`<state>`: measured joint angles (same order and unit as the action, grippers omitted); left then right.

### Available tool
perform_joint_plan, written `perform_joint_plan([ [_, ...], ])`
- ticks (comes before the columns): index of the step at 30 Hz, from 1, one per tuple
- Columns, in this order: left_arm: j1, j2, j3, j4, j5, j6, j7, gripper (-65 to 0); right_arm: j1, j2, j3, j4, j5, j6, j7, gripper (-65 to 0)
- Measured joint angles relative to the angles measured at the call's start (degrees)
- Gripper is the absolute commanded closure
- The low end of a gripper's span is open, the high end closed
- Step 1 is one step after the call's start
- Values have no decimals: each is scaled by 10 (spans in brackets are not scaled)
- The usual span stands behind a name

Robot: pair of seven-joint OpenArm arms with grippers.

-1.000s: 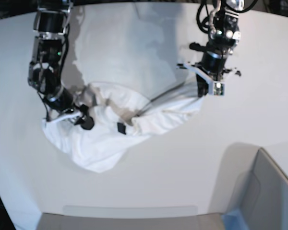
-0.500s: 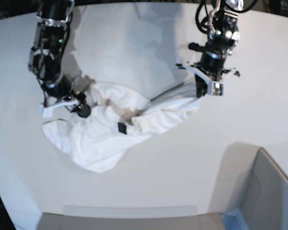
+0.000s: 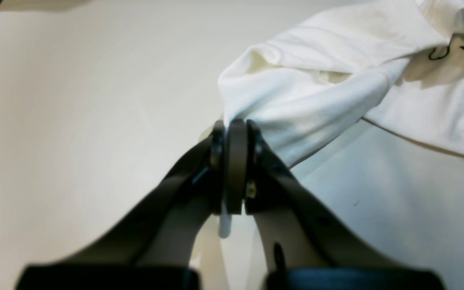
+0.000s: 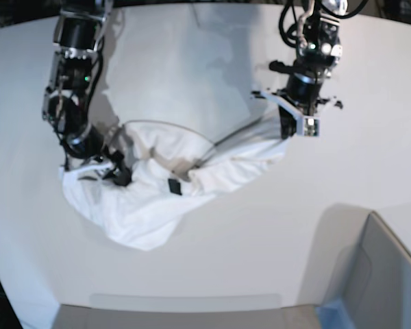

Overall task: Layout the t-shirt on the table in an organized manner, then fold the t-shirt properly
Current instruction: 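Grasp the t-shirt fabric with the right gripper beside the bunched cloth, then lift the t-shirt with both grippers and shake it open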

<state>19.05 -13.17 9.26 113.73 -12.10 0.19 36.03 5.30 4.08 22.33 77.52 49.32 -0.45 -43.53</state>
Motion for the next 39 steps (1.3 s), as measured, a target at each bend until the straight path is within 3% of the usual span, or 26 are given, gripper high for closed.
perform_joint_plan([
  [10,0,0,0,0,0,0,0,0,36,2,-2,-31,0,4,-2,-289],
  [13,0,0,0,0,0,0,0,0,44,2,-2,-30,0,5,-2,-193],
  [17,0,0,1,0,0,0,0,0,43,2,-2,-30,0,4,-2,0],
  [24,0,0,0,0,0,0,0,0,42,2,-2,-18,-12,4,-3,0],
  [33,0,0,-1,0,0,0,0,0,31,7,-71,128,-130,6,-7,0],
  [39,0,0,-1,0,0,0,0,0,12,10,-123,215,-247,6,-6,0],
])
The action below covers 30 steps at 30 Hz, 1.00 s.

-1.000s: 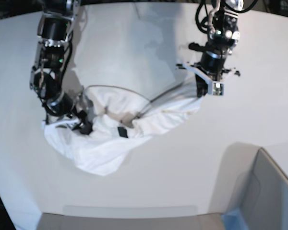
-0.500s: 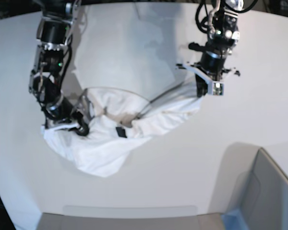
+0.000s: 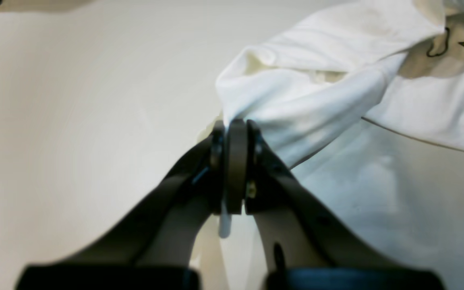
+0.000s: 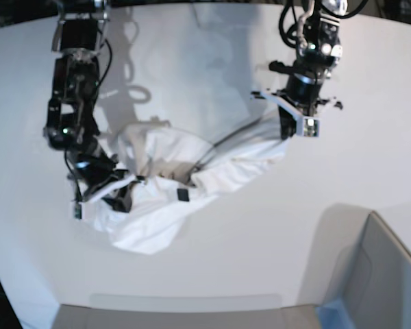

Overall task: Layout the t-shirt on the table in an organized manner, then fold the t-shirt properly
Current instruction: 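Lift the t-shirt with both grippers and shake it open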

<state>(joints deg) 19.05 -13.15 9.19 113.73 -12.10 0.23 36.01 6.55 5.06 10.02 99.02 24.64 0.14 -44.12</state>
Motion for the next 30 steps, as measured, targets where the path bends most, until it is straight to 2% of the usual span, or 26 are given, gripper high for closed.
perform_joint_plan([
  [2,1,0,-18,0,-2,-3,0,0,0,0,-22,22,-37,1,5,0],
  [4,0,5,-57,0,-3,-2,1,0,1,0,-47,38,-65,4,35,0],
  [5,-2,6,-79,0,-4,-2,2,0,2,0,-59,43,-97,4,44,0],
  [8,-9,3,-146,0,-4,0,3,0,3,2,-101,44,-156,5,56,0],
  [11,-37,1,-195,-2,-4,4,9,0,26,11,-154,29,-179,7,55,0],
  [14,-66,2,-247,-2,-7,-3,9,0,69,7,-208,-7,-189,5,58,0],
  [17,-92,1,-313,-2,-11,-4,8,0,103,-24,-230,-26,-187,10,54,0],
  [20,-117,2,-386,4,-11,2,0,0,142,-55,-230,-26,-185,12,80,0],
  [23,-131,-12,-448,24,-68,1,-2,0,170,-68,-218,-22,-184,13,110,0],
  [28,-132,-53,-507,24,-193,-16,2,0,191,-81,-112,-23,-182,10,108,0],
  [30,-132,-58,-528,24,-226,-56,5,0,202,-70,-67,-23,-179,-1,112,0],
])
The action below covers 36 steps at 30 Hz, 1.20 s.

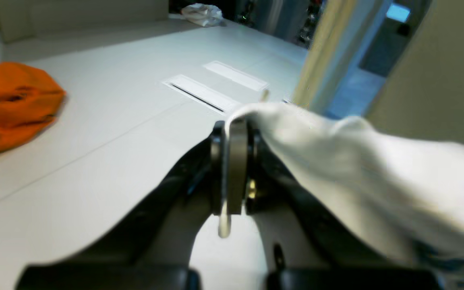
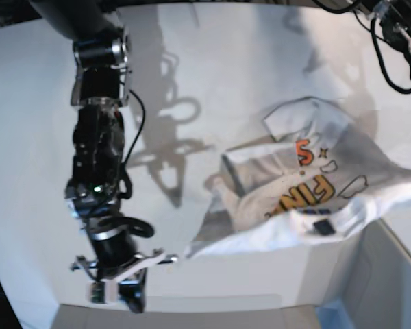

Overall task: Layout the t-shirt on the table in an organized manner, then fold the t-shirt properly
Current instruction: 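Lift the t-shirt with both grippers and shake it open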

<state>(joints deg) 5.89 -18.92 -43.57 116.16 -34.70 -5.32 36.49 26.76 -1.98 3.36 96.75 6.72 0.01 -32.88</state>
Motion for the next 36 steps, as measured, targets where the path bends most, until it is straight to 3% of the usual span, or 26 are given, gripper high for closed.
perform_joint_plan([
  [3,38,-4,0,1,-85,-94,-6,0,-3,36,30,-10,47,2,-1,0],
  [6,86,5,37,1,-163,-156,11,0,-25,60,35,-37,68,2,-23,0],
  [9,111,5,71,0,-177,-159,3,0,-52,69,35,-47,66,4,-26,0],
  [14,128,34,120,1,-174,-162,9,0,-98,70,26,-46,66,5,-21,0],
  [19,165,42,132,1,-174,-163,4,0,-140,70,-73,-49,96,35,-26,0],
  [26,209,48,132,1,-173,-162,4,0,-148,43,-204,-92,103,39,-23,-239],
  [30,214,48,132,0,-172,-162,3,0,-163,0,-213,-127,225,39,-21,-256],
  [33,212,48,133,0,-172,-162,3,0,-171,-18,-217,-149,323,40,-20,-256],
  [36,213,48,133,0,-172,-162,4,0,-181,-29,-214,-169,383,37,-18,-256],
])
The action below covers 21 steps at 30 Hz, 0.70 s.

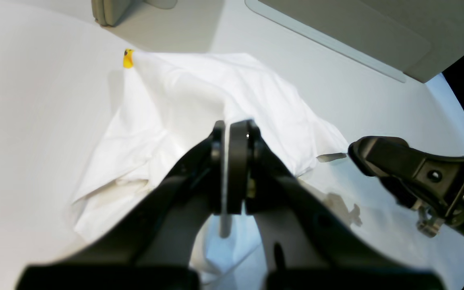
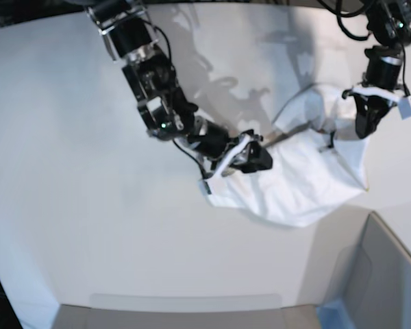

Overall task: Layout the t-shirt on the table in an organized manner, then fold the t-shirt properly
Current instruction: 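Lift the t-shirt with both grippers and shake it open, then lower the held t-shirt onto the table with both grippers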

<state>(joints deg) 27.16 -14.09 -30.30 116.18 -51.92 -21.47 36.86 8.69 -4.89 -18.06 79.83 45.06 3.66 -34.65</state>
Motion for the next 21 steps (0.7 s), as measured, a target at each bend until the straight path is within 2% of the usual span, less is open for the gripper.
perform_joint_plan([
  [4,-5,-1,0,0,0,0,28,0,-11,-18,3,-36,67,-4,2,-256],
  [8,-7,-2,0,0,0,0,43,0,-12,-20,2,-76,123,-3,2,-256],
  [17,-22,-2,0,-1,0,0,50,0,-15,-34,-2,-139,145,0,3,-256],
  [21,-22,-2,0,-1,0,0,50,0,12,-34,-2,-168,146,0,6,-256],
])
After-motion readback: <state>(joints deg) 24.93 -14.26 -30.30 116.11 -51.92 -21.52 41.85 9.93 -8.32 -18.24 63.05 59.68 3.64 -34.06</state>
